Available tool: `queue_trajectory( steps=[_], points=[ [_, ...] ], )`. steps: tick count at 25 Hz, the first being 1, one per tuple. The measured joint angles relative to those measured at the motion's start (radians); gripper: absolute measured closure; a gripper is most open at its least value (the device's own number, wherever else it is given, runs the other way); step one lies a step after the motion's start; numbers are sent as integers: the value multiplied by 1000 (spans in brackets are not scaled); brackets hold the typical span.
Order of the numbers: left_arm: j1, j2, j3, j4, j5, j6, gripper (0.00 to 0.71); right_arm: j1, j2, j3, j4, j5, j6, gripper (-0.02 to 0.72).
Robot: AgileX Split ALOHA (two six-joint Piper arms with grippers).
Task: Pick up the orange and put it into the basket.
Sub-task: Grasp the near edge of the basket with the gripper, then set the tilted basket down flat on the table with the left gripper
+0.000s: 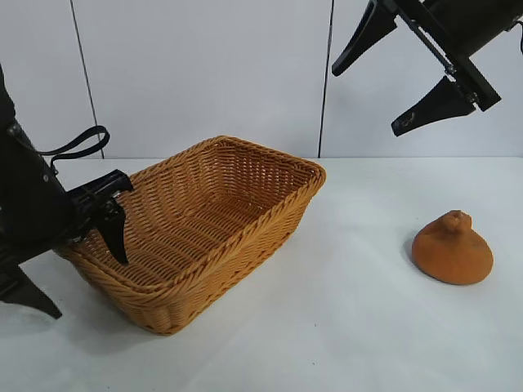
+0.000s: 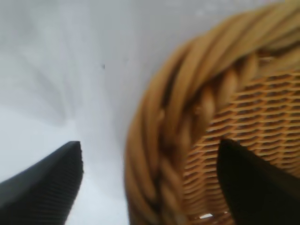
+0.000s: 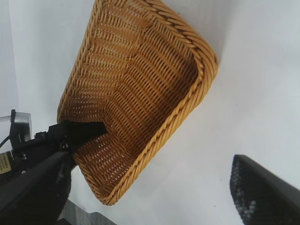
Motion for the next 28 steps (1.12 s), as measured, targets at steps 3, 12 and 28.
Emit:
queue_trajectory(
  steps=[3,12,28],
  points=[
    [0,0,0,0,-1,-1,538,0,0,0,0,0,0,72],
    [57,1,-154,-35,168,133,618,0,0,0,0,0,3,72],
    [48,208,-605,-28,616,643,619,0,0,0,0,1,4,72]
  ],
)
